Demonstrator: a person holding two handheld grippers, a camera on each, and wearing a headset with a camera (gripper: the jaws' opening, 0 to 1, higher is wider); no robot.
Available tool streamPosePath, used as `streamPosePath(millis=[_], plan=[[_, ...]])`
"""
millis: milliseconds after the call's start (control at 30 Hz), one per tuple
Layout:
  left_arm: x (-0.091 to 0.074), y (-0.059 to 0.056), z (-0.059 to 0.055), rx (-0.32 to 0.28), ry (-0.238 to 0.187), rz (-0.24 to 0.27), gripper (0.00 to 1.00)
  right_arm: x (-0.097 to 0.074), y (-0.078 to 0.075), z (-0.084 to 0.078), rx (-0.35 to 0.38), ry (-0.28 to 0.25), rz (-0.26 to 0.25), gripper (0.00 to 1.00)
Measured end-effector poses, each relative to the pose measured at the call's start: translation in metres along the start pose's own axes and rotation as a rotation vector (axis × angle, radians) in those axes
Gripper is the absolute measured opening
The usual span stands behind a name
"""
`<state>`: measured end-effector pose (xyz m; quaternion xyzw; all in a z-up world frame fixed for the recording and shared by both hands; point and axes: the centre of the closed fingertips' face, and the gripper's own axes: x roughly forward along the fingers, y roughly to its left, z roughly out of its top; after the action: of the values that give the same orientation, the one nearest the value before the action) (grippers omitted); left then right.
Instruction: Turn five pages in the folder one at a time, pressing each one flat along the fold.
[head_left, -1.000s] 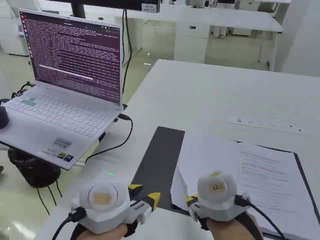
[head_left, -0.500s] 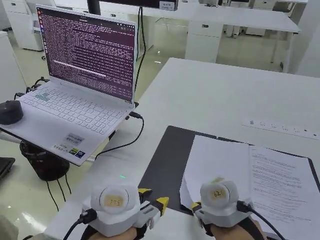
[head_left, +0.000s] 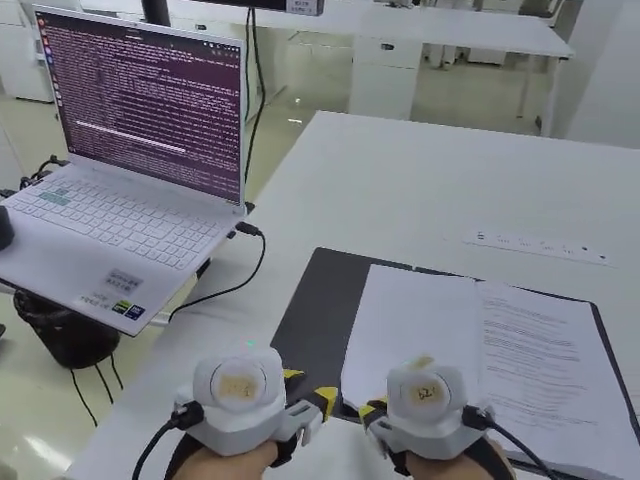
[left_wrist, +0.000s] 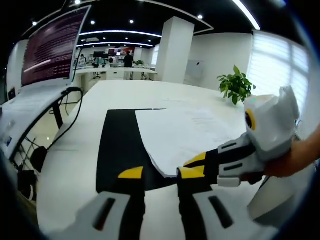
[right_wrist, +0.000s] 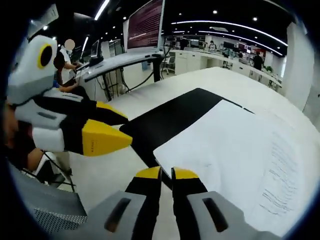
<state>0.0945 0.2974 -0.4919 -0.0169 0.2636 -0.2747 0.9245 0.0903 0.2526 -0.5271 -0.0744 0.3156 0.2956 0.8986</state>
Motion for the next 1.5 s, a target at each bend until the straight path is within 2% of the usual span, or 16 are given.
streamPosePath(millis=[67, 167, 267, 300, 400, 433, 500, 667, 733, 900, 1000, 1167, 1300, 1500], plan=[[0.012, -0.008, 0.0, 0.045, 0.017, -0.021, 0.23, -0.012, -0.008, 0.004, 0.024, -0.036, -0.014, 0.05], [0.032, -0.019, -0.002, 0.077, 0.041, -0.048, 0.24, -0.028, -0.028, 0.007, 0.064, -0.077, -0.056, 0.04], [0.048, -0.028, -0.006, 0.111, 0.065, -0.059, 0.24, -0.042, -0.049, 0.006, 0.171, -0.111, -0.081, 0.03], [0.055, -0.03, -0.008, 0.114, 0.072, -0.058, 0.24, -0.046, -0.055, 0.006, 0.166, -0.122, -0.091, 0.04], [0.067, -0.028, -0.014, 0.129, 0.084, -0.03, 0.23, -0.057, -0.071, 0.005, 0.211, -0.152, -0.118, 0.02], [0.072, -0.024, -0.019, 0.14, 0.102, -0.01, 0.24, -0.061, -0.078, 0.003, 0.228, -0.16, -0.129, 0.02], [0.077, -0.019, -0.023, 0.143, 0.109, 0.015, 0.23, -0.066, -0.086, 0.001, 0.253, -0.166, -0.136, 0.01], [0.078, -0.014, -0.031, 0.147, 0.109, 0.044, 0.23, -0.072, -0.102, -0.004, 0.288, -0.181, -0.152, 0.0], [0.078, -0.012, -0.036, 0.141, 0.108, 0.051, 0.23, -0.071, -0.107, -0.006, 0.296, -0.183, -0.155, 0.0], [0.076, -0.012, -0.035, 0.158, 0.057, 0.056, 0.22, -0.065, -0.12, -0.006, 0.331, -0.202, -0.15, 0.0], [0.075, -0.012, -0.034, 0.132, 0.015, 0.06, 0.22, -0.057, -0.129, -0.004, 0.36, -0.228, -0.14, 0.0], [0.077, -0.011, -0.034, 0.147, 0.003, 0.056, 0.22, -0.043, -0.151, -0.005, 0.39, -0.225, -0.152, 0.0], [0.077, -0.011, -0.034, 0.134, -0.014, 0.056, 0.22, -0.033, -0.167, -0.004, 0.403, -0.226, -0.159, 0.0], [0.078, -0.011, -0.033, 0.133, -0.021, 0.055, 0.22, -0.014, -0.178, -0.005, 0.424, -0.206, -0.156, 0.0]])
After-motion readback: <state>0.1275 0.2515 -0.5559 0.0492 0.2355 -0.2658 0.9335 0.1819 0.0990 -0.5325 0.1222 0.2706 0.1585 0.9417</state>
